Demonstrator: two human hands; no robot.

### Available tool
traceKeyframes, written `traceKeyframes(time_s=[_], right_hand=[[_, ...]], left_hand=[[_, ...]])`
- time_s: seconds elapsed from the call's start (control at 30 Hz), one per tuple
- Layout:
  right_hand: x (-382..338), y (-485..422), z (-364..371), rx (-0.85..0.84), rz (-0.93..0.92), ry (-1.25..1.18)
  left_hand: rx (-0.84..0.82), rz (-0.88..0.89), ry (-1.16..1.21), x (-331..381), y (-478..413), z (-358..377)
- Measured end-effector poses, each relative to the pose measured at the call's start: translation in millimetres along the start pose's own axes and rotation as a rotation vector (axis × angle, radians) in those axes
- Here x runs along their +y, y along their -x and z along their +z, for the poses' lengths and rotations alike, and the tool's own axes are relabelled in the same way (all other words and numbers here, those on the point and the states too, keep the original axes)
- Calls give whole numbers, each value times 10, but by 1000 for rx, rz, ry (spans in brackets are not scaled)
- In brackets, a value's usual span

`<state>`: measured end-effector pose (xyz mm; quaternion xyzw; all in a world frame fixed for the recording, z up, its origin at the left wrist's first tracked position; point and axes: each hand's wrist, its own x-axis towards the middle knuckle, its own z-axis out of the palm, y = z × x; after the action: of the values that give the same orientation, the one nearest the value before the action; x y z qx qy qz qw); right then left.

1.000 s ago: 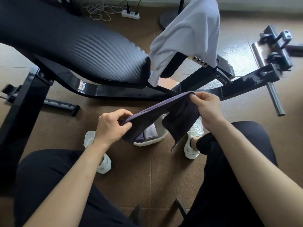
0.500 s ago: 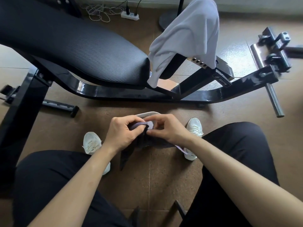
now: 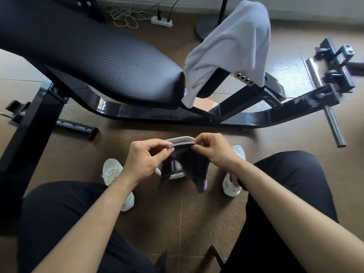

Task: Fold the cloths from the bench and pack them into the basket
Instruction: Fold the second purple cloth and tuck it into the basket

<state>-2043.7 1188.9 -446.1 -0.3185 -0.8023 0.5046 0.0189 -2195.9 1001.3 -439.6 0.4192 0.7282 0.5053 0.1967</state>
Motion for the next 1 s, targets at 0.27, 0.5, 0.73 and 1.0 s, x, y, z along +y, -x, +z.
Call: traceKeyframes(time_s=[0.27, 0.5, 0.73, 1.0], right_hand=[[-77, 85, -57, -43, 45, -172], [-133, 145, -87, -176, 146, -608], [-272, 246, -35, -65, -90, -324], [-243, 184, 10, 80, -219, -15]], left_hand=[[16, -59, 100, 33, -47, 52], [135, -138, 108, -68, -95, 60], [-4, -139, 97, -70, -41, 163], [-76, -188, 212, -27, -20, 187]])
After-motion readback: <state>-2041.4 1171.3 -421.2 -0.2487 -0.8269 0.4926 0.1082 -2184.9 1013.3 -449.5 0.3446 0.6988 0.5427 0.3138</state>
